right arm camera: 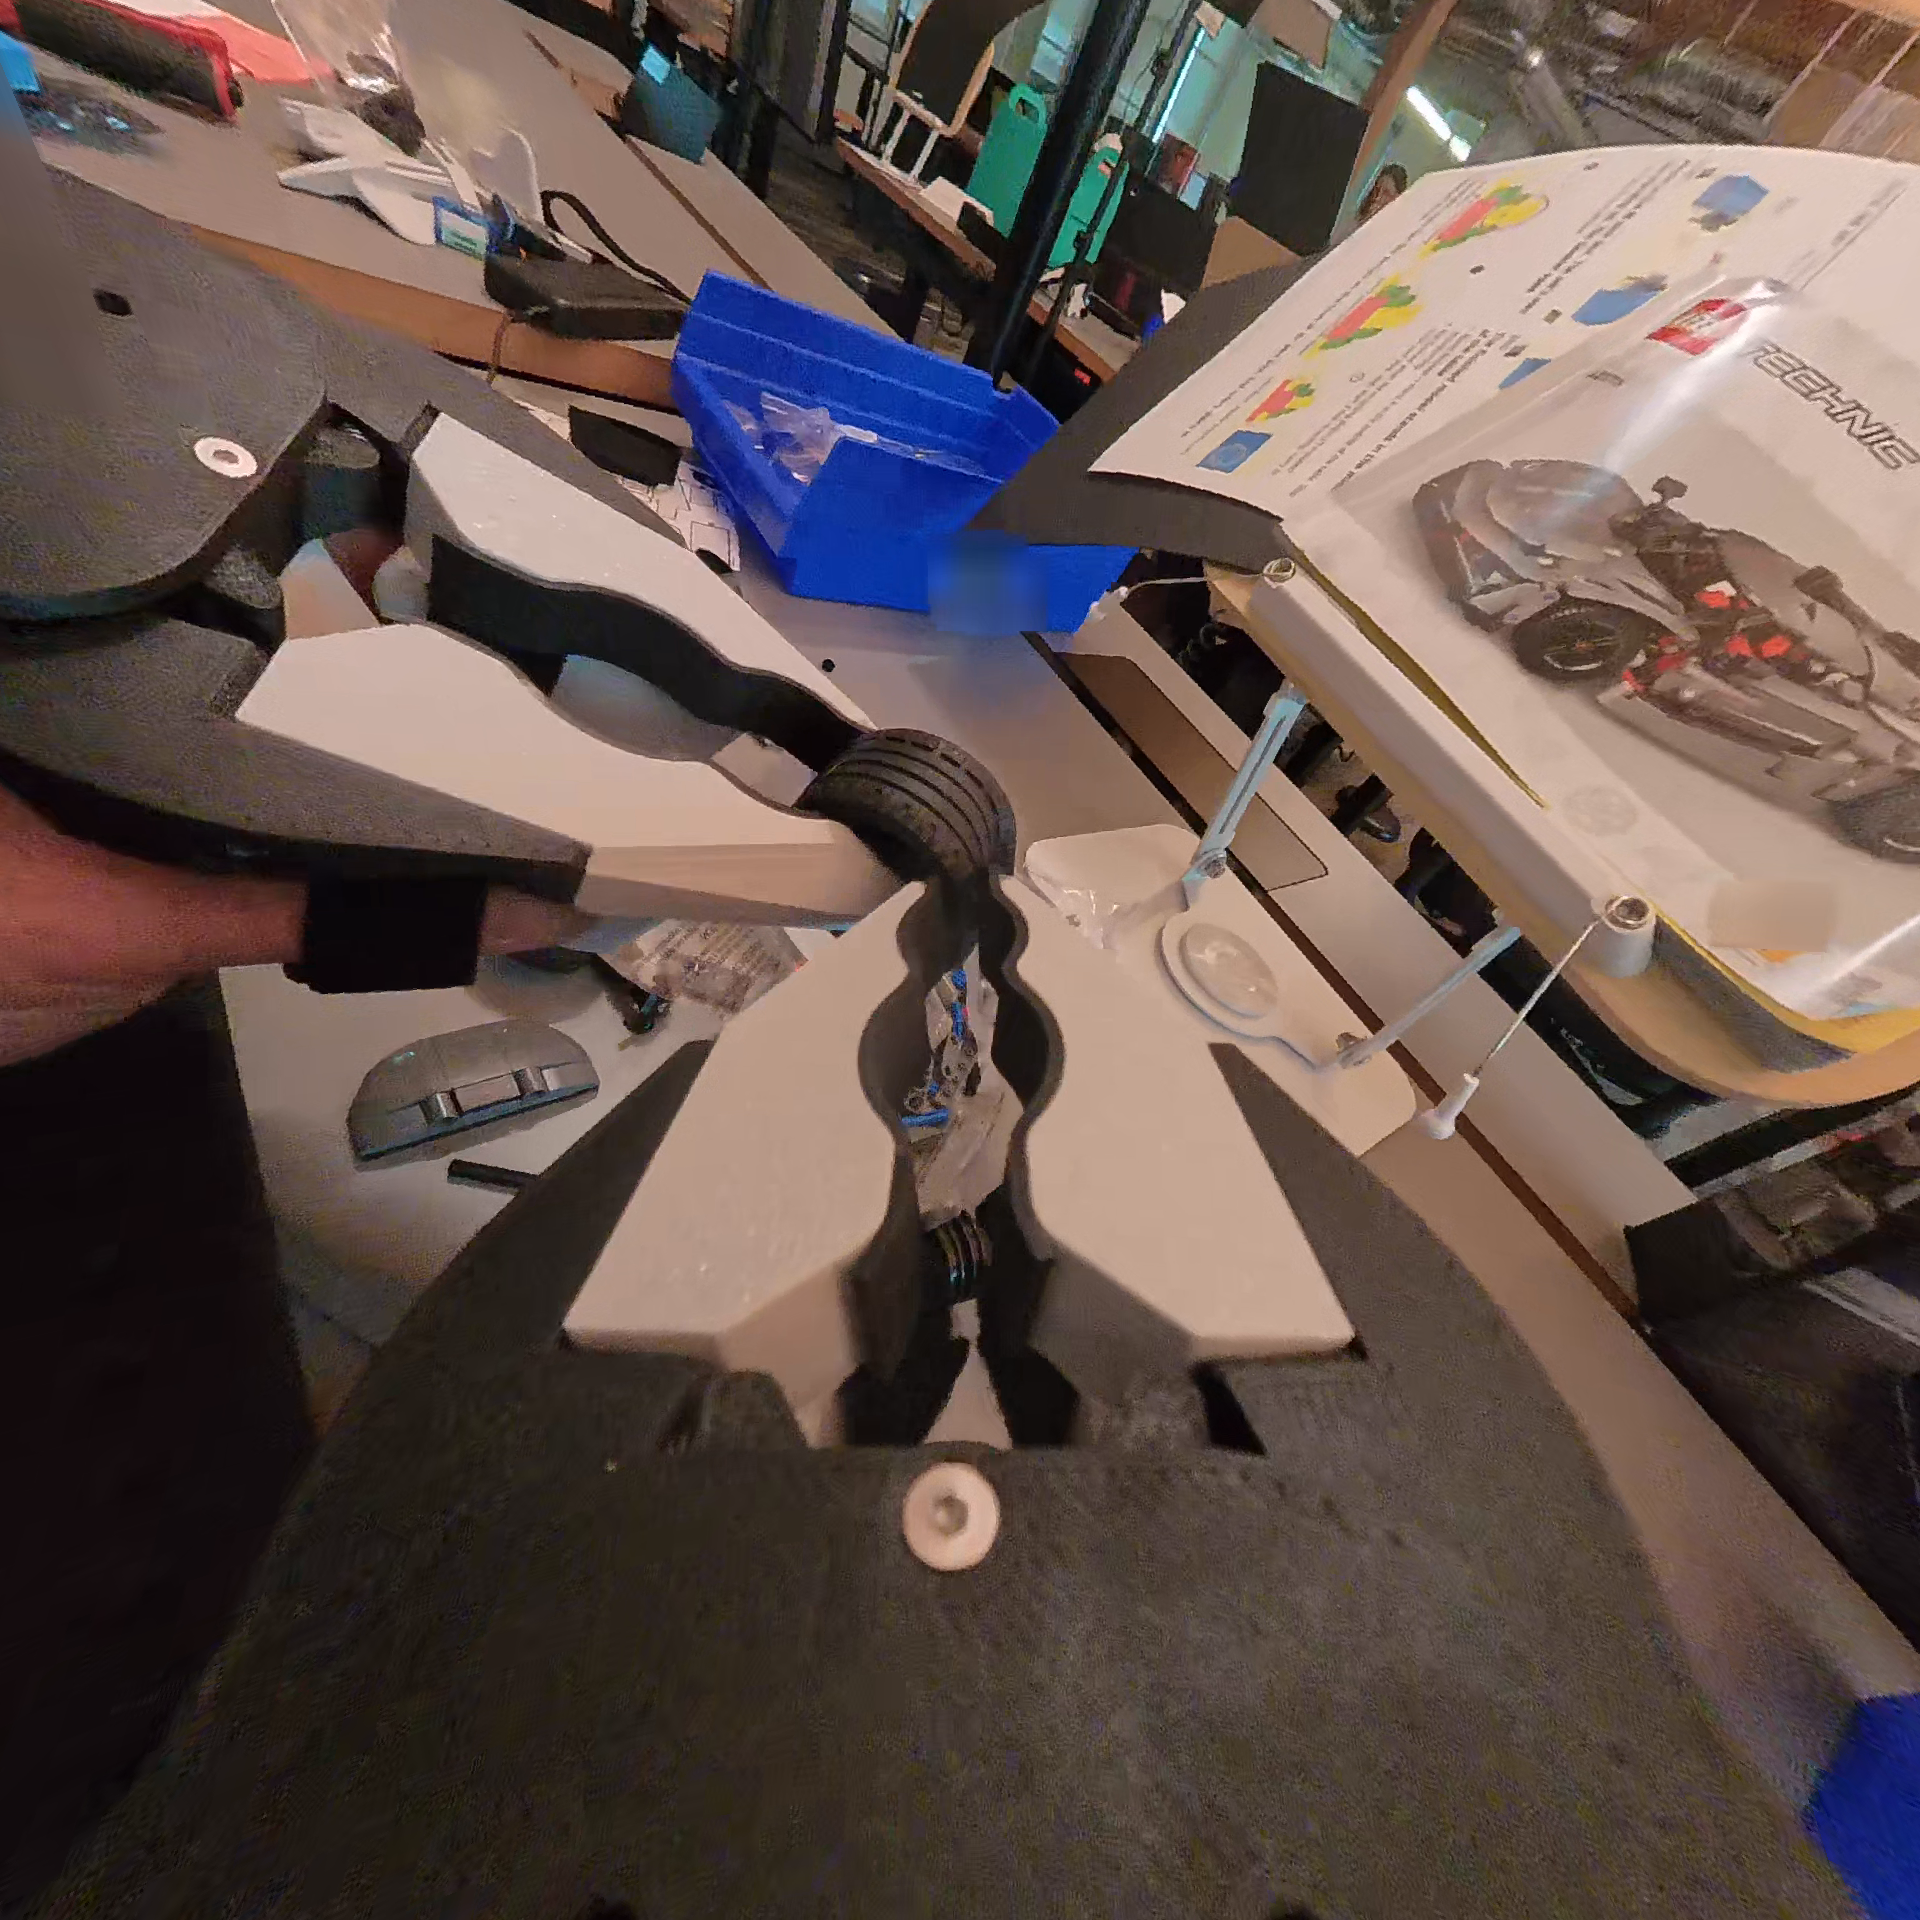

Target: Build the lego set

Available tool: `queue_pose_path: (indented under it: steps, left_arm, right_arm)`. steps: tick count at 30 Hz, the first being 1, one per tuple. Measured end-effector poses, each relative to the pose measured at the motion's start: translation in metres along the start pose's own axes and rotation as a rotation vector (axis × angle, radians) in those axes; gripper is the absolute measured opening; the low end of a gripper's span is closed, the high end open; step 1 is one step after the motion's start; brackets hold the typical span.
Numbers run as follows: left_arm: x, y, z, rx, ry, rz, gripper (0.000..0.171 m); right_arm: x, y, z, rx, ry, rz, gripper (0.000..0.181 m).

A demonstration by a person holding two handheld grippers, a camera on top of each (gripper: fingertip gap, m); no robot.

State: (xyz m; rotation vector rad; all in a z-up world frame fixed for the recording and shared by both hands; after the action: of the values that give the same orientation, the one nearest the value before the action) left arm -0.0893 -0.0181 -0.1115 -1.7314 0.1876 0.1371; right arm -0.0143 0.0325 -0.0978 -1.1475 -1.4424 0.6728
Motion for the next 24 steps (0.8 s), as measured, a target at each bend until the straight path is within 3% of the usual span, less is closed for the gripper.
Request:
queue_pose_path:
  steps: [8,12,15,24]
  left_arm:
    - [-0.005,-0.006,-0.007,0.023,-0.005,-0.004,0.019]
    - [-0.011,-0.006,-0.006,0.034,0.071,-0.080,0.019]
    - [-0.014,-0.005,-0.007,0.042,0.135,-0.140,0.019]
    - [-0.021,-0.010,0.001,0.093,0.167,-0.268,0.018]
  right_arm:
    - [-0.001,-0.006,0.001,0.039,0.029,0.025,0.002]
    - [0.010,0.000,0.003,0.141,-0.171,0.311,0.003]
    - [0.014,0.003,0.003,0.181,-0.266,0.402,0.003]
    - [-0.001,-0.016,0.001,0.060,0.169,-0.134,0.002]
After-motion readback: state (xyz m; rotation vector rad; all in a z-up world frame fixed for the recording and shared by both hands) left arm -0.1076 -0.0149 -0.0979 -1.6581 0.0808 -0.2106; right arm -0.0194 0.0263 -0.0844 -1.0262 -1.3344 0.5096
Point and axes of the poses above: each gripper's, where its closed fingertips meet, z out along the fingers, y out of its underside, x = y × z across the jaws, the point moved 7 cm from there along -z, back along the fingers, and after that the axes turned 1 degree about y, right-handed, at the moved point
